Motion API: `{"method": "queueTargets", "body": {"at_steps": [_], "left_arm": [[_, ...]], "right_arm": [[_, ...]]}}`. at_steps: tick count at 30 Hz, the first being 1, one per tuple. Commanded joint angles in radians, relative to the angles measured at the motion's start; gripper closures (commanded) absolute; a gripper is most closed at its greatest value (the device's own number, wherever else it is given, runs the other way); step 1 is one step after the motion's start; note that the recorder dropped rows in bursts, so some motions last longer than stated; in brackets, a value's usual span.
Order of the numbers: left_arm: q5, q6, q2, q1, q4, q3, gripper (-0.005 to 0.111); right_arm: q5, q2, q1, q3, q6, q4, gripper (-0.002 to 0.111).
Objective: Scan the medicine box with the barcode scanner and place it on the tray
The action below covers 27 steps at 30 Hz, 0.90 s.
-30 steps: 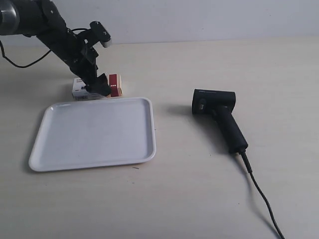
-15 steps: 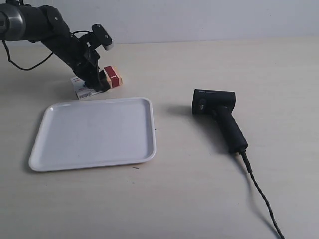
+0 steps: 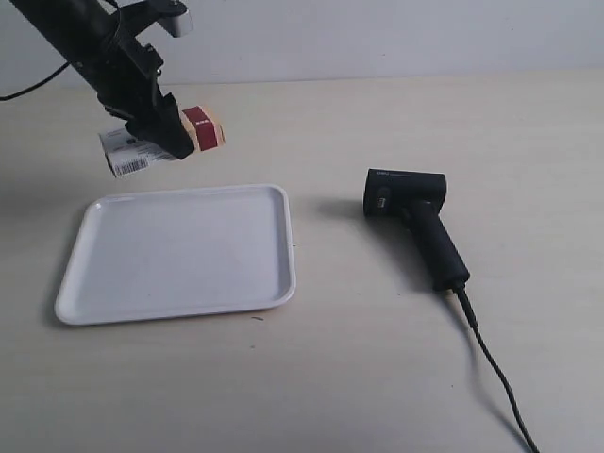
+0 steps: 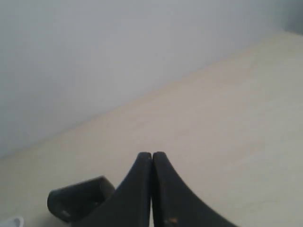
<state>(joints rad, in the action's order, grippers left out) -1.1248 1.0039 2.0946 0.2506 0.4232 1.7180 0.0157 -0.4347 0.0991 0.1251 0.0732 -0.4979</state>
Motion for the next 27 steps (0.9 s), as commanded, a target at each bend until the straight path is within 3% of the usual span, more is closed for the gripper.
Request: {"method": "queueTargets", "body": {"at_steps": [1,6,9,16,20,27], "left_arm": [[0.082,0.022,-0.096,0.049,0.025,-0.174,0.106],[0.268,0.090,-0.203,0.118,0.000,-0.394,0.106],[0.361,0.096,-0.247,0.126,0.006,-0.494,0.106],[0.453,0.044,-0.266,0.126,0.030,-0.578,0.106],[0.588,-0.252,-0.264,0.115,0.093,-0.578,0.106],[0.634,-0.708,-0.215,0.115,0.088,-0.578,0.106]], "right_arm": [[-0.003,-0.291,0.109,0.103,0.064,0.012,0.108],[0.005,-0.701,0.230,0.270,0.086,0.012,0.108],[0.029,-0.899,0.273,0.390,0.125,0.012,0.108],[0.111,-1.156,0.296,0.561,0.159,0.012,0.097],[0.112,-1.178,0.296,0.589,0.173,0.031,0.083],[0.135,-1.244,0.296,0.622,0.234,0.039,0.053]]}}
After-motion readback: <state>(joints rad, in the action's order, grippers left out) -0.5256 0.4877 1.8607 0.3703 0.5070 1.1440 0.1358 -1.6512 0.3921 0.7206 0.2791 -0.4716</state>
